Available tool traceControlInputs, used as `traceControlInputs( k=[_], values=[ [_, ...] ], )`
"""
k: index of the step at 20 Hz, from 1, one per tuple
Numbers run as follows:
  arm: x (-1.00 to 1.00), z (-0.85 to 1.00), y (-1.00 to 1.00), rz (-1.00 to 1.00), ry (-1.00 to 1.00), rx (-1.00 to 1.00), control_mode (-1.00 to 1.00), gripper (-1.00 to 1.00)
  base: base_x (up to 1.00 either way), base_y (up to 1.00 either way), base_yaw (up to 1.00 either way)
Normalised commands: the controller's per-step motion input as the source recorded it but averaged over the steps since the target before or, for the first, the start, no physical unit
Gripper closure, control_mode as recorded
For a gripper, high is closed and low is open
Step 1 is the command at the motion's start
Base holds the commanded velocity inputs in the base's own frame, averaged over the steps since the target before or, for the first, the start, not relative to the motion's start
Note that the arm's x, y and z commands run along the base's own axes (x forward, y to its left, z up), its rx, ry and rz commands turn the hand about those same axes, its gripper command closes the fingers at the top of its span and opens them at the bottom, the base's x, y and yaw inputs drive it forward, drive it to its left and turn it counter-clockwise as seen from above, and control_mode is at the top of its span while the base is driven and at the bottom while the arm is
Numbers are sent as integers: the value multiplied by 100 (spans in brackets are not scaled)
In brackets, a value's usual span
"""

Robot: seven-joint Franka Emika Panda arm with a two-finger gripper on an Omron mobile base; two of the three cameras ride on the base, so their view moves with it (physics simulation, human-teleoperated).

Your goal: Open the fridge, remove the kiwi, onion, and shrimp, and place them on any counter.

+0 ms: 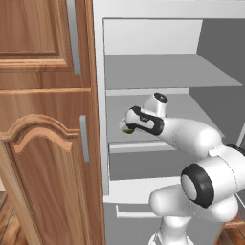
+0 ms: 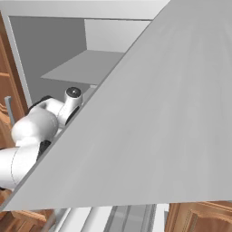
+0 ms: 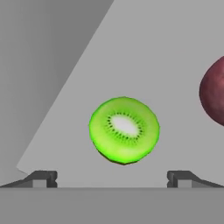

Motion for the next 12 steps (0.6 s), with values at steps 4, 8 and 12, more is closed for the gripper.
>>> traceControlInputs(
  k=[4,8,12],
  values=[
    [9,-25,0,0,0,0,-100,-100,0,0,0],
    [13,-24,4,0,0,0,-100,-100,0,0,0],
    [16,-15,8,0,0,0,-100,-100,0,0,0]
  ],
)
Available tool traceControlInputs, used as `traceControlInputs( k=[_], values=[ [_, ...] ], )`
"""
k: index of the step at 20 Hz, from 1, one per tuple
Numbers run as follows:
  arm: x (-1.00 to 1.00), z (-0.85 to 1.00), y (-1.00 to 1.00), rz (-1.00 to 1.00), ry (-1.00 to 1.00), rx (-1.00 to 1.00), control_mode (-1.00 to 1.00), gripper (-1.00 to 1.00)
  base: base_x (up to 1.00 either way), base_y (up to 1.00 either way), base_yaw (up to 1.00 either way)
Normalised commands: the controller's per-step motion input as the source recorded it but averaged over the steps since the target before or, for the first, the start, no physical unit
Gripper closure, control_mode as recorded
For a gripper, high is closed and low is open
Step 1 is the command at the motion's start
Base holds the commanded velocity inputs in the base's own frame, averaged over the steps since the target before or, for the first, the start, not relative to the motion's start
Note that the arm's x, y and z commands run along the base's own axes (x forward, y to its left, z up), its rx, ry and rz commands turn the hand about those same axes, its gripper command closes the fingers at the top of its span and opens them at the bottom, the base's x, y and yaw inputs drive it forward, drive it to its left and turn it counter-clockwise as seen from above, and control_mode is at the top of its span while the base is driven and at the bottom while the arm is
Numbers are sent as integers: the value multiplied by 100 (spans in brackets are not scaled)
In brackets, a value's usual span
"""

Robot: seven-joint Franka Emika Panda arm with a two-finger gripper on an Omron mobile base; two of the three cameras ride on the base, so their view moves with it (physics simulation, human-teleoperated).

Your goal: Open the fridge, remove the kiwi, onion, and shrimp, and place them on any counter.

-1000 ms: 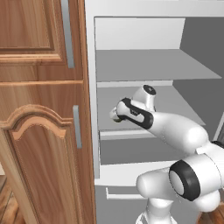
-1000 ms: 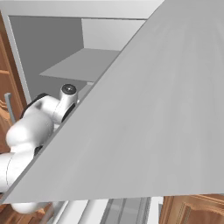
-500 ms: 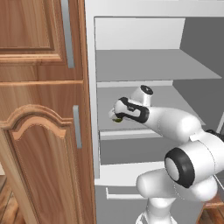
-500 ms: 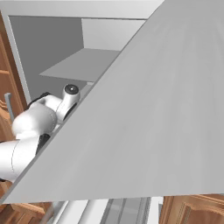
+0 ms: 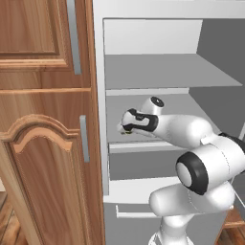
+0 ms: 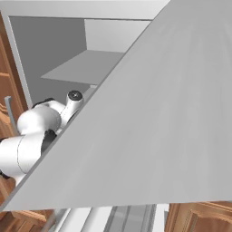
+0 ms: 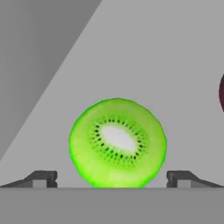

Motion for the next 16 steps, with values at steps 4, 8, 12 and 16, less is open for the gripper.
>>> traceControlInputs(
  k=[4,8,12,16],
  values=[
    [15,-7,3,0,0,0,-100,-100,0,0,0],
    [14,-11,1,0,0,0,-100,-100,0,0,0],
    [13,-19,0,0,0,0,-100,-100,0,0,0],
    [4,-32,0,0,0,0,-100,-100,0,0,0]
  ],
)
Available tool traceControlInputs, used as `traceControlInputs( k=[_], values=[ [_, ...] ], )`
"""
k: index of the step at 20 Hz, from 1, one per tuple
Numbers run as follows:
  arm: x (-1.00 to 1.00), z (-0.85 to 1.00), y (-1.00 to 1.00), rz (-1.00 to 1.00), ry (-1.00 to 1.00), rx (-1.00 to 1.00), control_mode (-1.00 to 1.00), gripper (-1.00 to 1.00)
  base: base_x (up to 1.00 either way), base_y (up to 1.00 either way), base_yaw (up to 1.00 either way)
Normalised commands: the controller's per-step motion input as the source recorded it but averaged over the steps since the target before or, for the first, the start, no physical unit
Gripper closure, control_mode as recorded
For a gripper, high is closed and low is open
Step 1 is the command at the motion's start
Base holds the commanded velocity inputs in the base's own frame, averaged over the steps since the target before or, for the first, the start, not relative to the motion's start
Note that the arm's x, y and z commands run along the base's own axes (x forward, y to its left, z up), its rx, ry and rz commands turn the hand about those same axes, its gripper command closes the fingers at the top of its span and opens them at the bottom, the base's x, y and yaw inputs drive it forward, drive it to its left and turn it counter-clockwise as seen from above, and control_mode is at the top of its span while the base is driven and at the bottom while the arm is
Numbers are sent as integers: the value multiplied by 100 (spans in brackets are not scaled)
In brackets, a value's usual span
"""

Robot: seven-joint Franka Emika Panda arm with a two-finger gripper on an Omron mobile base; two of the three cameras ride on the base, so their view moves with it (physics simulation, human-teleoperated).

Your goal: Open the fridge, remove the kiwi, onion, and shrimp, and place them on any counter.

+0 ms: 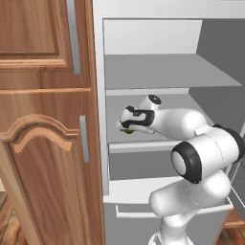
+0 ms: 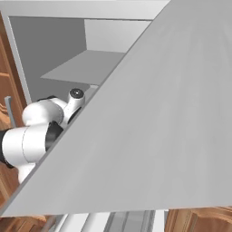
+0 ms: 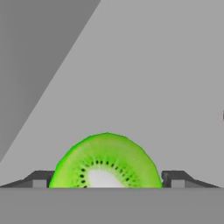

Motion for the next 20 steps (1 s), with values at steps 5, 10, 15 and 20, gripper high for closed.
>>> traceControlInputs(
  k=[5,10,15,20],
  values=[
    [0,-43,1,0,0,0,-100,100,0,0,0],
    [0,-21,0,0,0,0,-100,100,0,0,0],
    [0,0,0,0,0,0,-100,100,0,0,0],
    [-29,-11,0,0,-2,0,-100,100,0,0,0]
  ],
)
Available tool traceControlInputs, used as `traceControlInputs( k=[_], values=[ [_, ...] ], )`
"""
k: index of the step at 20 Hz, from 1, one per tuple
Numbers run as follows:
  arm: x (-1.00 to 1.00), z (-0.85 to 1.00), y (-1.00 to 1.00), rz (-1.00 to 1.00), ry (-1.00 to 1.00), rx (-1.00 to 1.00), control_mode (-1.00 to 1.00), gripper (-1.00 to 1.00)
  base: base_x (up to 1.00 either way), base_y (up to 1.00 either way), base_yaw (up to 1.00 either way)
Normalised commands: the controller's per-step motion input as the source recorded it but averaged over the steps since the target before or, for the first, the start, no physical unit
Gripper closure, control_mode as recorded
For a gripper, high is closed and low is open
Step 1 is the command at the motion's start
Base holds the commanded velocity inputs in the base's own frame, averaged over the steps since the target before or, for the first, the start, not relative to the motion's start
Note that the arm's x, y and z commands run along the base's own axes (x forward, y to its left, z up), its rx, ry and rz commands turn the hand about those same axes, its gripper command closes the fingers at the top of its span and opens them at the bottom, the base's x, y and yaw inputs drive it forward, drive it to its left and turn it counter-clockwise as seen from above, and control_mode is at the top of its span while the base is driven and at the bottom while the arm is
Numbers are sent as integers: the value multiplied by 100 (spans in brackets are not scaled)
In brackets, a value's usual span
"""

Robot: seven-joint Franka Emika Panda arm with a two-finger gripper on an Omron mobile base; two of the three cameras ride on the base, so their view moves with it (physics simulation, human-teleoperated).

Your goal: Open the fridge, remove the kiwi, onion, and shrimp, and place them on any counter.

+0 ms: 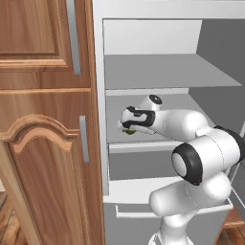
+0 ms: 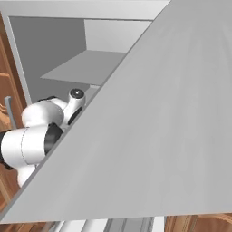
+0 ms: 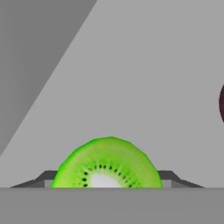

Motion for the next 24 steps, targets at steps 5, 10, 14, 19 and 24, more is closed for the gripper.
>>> traceControlInputs(
  k=[5,10,14,19,24],
  values=[
    [-61,-5,0,0,-13,0,-100,100,0,0,0],
    [-76,21,-3,-1,-7,0,-100,100,0,0,0],
    [-62,98,-13,-5,2,0,-100,100,0,0,0],
    [-49,98,-20,-8,7,-4,-100,100,0,0,0],
    [-47,76,-19,-12,15,-8,-100,100,0,0,0]
  ],
)
